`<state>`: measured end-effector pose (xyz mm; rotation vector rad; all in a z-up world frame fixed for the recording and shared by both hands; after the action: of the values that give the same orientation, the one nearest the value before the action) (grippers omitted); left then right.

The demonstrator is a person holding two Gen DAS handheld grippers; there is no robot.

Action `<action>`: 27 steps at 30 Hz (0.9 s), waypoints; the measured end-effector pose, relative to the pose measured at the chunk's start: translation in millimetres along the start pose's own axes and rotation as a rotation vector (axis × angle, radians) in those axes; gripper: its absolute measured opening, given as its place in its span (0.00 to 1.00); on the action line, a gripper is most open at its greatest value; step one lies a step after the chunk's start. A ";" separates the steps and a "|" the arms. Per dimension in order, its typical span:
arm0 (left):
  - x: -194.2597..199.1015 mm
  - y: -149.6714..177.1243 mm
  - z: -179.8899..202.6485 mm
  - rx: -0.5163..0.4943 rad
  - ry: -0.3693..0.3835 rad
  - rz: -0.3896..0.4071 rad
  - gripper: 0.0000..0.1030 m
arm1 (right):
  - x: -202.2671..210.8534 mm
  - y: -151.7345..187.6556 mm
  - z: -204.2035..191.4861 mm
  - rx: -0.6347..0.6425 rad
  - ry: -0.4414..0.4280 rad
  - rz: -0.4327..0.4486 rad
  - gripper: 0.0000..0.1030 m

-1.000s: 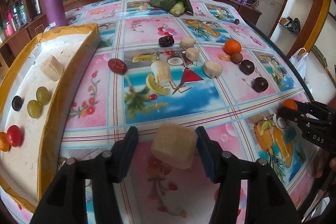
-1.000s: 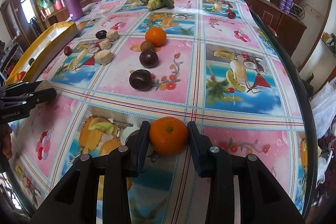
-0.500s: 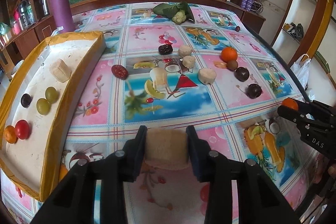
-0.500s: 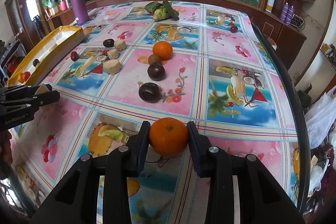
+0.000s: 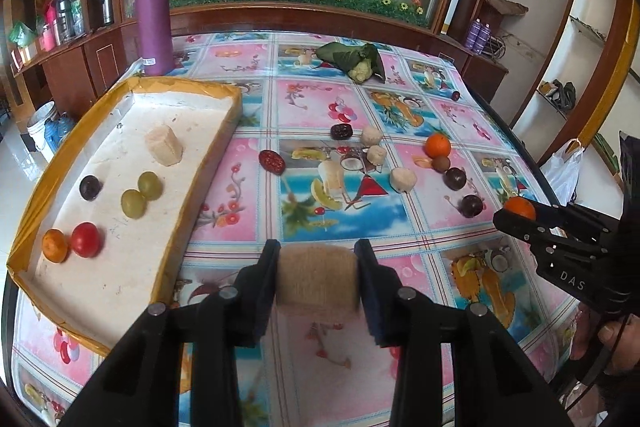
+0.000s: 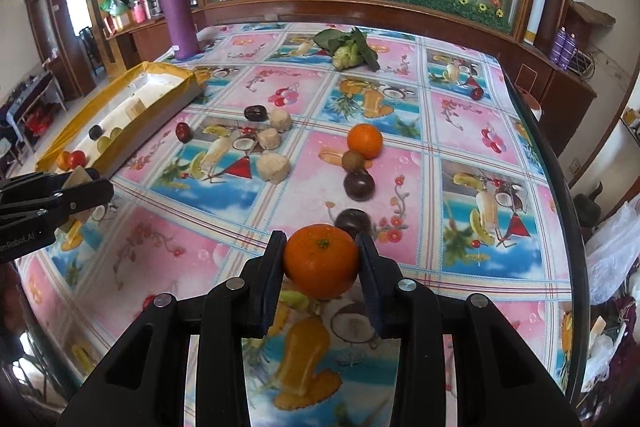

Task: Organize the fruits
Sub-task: 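Carry the chunk in the left tool while the right tool carries the mandarin to the tray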

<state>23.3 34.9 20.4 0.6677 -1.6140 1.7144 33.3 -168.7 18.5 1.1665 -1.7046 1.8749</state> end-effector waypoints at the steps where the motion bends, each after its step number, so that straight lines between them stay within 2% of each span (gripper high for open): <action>1: 3.3 -0.6 -5.3 0.009 -0.004 0.005 0.39 | 0.0 -3.9 -7.2 0.008 -0.011 0.004 0.33; 7: 19.6 -2.8 -40.6 0.054 -0.028 0.029 0.39 | -4.1 -20.7 -46.6 0.061 -0.051 0.021 0.33; 15: 31.1 -2.4 -98.3 0.134 -0.084 0.045 0.39 | -23.2 -38.8 -98.5 0.125 -0.124 -0.001 0.33; 21: 29.6 -1.3 -149.2 0.187 -0.143 0.036 0.39 | -39.4 -61.7 -132.1 0.158 -0.177 -0.013 0.33; 27: 15.8 -11.3 -185.6 0.200 -0.183 0.013 0.39 | -66.1 -97.4 -166.2 0.183 -0.209 -0.016 0.33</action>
<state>37.5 220.9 21.2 0.9366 -1.5827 1.8864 88.3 25.9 42.5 1.4896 -1.6477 1.9936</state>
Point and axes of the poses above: each gripper's, at about its wrist camera, not at the fingertips, and x roughly against the way its jaws point, z to its right, y to its underside, the point moved 6 cm from there along -x, roughly the way its jaws point, and after that the axes turned 4 degrees about -y, right-handed, at the moved point
